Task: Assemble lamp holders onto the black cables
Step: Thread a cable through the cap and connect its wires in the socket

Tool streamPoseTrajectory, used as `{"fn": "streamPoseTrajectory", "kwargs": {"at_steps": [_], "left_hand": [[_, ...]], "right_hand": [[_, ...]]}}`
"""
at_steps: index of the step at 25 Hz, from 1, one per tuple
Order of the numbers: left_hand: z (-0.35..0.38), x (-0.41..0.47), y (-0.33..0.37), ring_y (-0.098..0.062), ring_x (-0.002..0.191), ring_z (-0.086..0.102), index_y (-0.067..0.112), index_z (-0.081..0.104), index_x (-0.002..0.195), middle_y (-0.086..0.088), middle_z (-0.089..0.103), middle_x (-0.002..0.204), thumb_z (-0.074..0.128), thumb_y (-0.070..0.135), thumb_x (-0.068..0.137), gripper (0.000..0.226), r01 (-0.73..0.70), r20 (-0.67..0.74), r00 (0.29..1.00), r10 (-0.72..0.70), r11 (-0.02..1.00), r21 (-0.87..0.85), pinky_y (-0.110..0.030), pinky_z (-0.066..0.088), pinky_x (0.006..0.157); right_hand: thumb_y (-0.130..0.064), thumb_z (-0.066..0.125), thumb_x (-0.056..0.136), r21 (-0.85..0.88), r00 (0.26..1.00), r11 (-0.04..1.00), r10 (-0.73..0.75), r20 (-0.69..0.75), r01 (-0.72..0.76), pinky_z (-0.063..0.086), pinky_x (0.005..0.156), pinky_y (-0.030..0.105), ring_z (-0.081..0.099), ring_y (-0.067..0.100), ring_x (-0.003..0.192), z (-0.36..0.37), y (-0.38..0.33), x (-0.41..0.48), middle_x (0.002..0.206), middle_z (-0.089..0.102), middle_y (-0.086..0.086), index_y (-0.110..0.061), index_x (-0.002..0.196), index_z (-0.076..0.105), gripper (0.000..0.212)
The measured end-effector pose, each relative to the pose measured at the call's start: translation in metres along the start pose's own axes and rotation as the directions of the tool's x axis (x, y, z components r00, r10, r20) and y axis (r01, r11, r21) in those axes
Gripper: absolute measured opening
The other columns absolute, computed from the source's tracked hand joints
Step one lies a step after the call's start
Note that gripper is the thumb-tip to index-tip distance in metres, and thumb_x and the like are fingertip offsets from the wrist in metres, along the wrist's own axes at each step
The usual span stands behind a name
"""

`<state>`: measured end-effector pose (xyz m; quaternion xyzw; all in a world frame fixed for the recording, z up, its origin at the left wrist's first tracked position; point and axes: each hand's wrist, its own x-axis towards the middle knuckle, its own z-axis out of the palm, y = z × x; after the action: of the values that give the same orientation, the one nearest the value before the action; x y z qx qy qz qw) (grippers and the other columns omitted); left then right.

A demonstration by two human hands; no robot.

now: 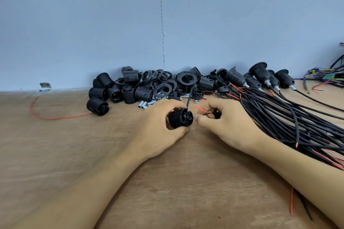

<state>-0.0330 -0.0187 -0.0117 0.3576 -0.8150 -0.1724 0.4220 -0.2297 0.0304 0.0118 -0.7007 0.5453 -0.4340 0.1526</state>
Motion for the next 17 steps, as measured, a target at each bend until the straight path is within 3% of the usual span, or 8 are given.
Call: {"fn": "streamPoseTrajectory", "kwargs": {"at_steps": [3,6,9,13,17], "left_hand": [[0.000,0.000,0.001,0.003,0.094,0.059,0.036,0.069,0.107,0.020,0.064,0.100,0.088,0.027,0.070,0.042,-0.018,-0.021,1.000,0.019,0.998,0.053,-0.010,0.041,0.078],[0.000,0.000,0.002,0.002,0.091,0.059,0.037,0.069,0.106,0.019,0.064,0.097,0.090,0.031,0.068,0.043,0.001,-0.031,1.000,0.001,0.998,0.065,-0.011,0.042,0.076],[0.000,0.000,0.004,0.003,0.091,0.057,0.035,0.071,0.105,0.018,0.062,0.094,0.091,0.031,0.068,0.043,0.001,-0.042,0.999,0.003,0.996,0.085,-0.007,0.038,0.076],[-0.001,0.000,0.008,0.006,0.089,0.053,0.030,0.074,0.104,0.014,0.061,0.090,0.092,0.028,0.067,0.041,-0.024,-0.053,0.998,0.030,0.994,0.111,-0.002,0.033,0.075],[-0.001,0.000,0.011,0.005,0.087,0.052,0.029,0.075,0.103,0.012,0.058,0.087,0.093,0.027,0.066,0.041,-0.001,-0.054,0.998,0.008,0.993,0.119,-0.003,0.033,0.072]], "right_hand": [[-0.018,0.072,0.081,-0.028,0.999,0.999,-0.045,-0.022,0.044,0.035,0.055,0.015,0.039,0.004,0.054,0.001,-0.001,-0.001,0.052,0.044,-0.014,-0.027,0.064,0.060,0.023],[-0.027,0.070,0.081,-0.057,0.997,0.995,-0.082,-0.018,0.080,0.038,0.058,0.025,0.039,0.004,0.057,0.002,0.001,-0.001,0.055,0.044,-0.012,-0.017,0.069,0.062,0.018],[-0.039,0.065,0.081,-0.062,0.995,0.993,-0.097,-0.002,0.097,0.040,0.063,0.032,0.039,0.006,0.060,0.001,0.004,-0.001,0.058,0.043,-0.008,-0.008,0.074,0.063,0.032],[-0.026,0.070,0.085,-0.064,0.996,0.994,-0.089,0.001,0.089,0.037,0.058,0.021,0.041,0.004,0.058,0.000,0.004,-0.001,0.058,0.045,-0.012,-0.022,0.073,0.066,0.013],[-0.019,0.072,0.088,-0.129,0.993,0.984,-0.119,0.027,0.121,0.035,0.056,0.015,0.044,0.004,0.059,0.000,0.006,-0.001,0.061,0.048,-0.013,-0.023,0.075,0.066,0.015]]}}
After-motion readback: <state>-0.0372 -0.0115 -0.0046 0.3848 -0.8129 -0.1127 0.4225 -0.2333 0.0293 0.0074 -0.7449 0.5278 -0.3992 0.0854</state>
